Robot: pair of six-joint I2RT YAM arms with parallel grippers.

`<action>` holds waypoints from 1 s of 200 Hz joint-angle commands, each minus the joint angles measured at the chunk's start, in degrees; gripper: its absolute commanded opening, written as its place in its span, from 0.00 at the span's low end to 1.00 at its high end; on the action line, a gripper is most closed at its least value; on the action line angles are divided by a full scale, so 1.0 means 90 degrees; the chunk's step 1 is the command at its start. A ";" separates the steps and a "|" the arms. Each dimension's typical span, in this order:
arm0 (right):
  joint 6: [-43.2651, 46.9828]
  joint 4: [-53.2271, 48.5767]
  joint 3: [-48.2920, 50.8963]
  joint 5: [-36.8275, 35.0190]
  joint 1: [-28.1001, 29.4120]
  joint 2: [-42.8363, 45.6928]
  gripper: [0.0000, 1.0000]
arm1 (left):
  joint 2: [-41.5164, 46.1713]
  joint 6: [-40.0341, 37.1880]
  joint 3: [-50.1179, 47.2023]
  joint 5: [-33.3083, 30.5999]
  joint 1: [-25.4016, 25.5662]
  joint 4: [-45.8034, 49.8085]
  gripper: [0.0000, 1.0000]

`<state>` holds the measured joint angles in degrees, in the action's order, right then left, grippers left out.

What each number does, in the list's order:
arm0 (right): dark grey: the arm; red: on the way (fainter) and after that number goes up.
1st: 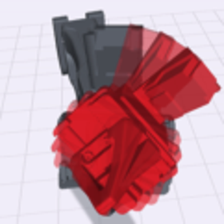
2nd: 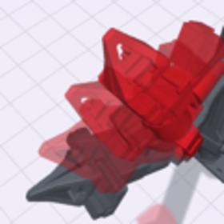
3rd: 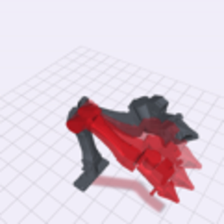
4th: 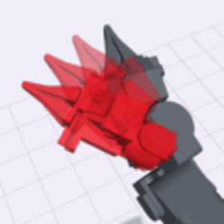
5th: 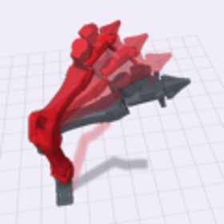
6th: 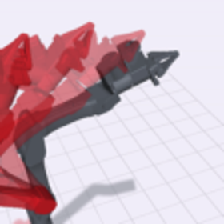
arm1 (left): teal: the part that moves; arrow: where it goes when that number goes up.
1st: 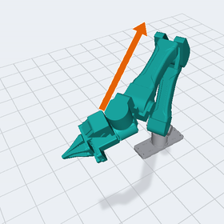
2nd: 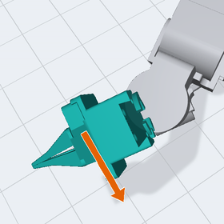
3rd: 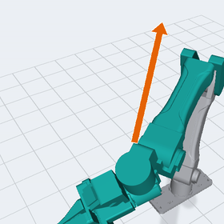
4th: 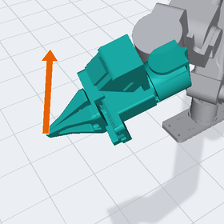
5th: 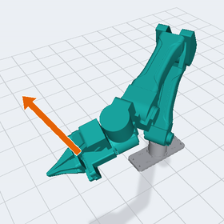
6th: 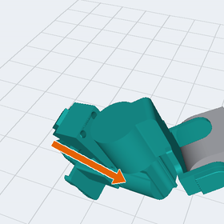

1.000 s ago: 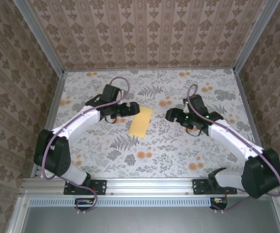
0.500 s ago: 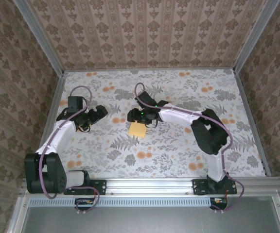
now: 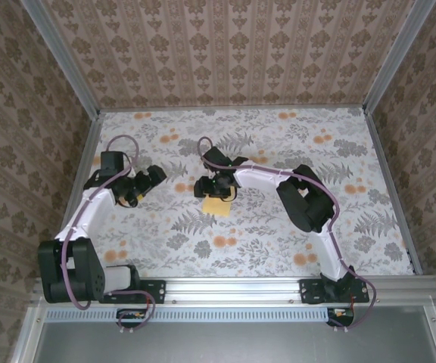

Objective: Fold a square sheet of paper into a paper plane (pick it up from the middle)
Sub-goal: Move the paper to the center of the table.

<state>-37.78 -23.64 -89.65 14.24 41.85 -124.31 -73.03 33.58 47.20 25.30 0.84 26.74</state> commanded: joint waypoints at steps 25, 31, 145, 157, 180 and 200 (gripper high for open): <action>0.1617 -0.0927 0.1346 0.0213 0.0057 0.0856 0.56 | -0.0148 -0.0176 0.0084 0.0158 0.0311 -0.0072 0.98; 0.1640 -0.0835 0.1472 0.0189 0.0042 0.1047 0.57 | -0.0192 -0.0177 0.0127 0.0158 0.0372 -0.0073 0.98; -0.0730 0.0391 0.3725 -0.0457 -0.0823 0.3728 0.61 | -0.2167 0.0618 0.1384 0.0246 0.3119 -0.1215 0.49; -0.0777 0.0439 0.3964 -0.0368 -0.0920 0.3863 0.61 | -0.2477 0.0644 0.1577 0.0291 0.3294 -0.1262 0.44; -0.0820 0.0487 0.4307 -0.0153 -0.0990 0.3973 0.60 | -0.2995 0.0714 0.1898 0.0396 0.3532 -0.1329 0.37; -0.0899 0.0643 0.4647 0.0005 -0.0989 0.4059 0.59 | -0.3334 0.0766 0.2109 0.0420 0.3660 -0.1361 0.34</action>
<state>-43.72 -19.40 -50.74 11.62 32.99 -90.04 -100.29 39.27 63.44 27.64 32.77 15.49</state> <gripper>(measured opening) 0.596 0.350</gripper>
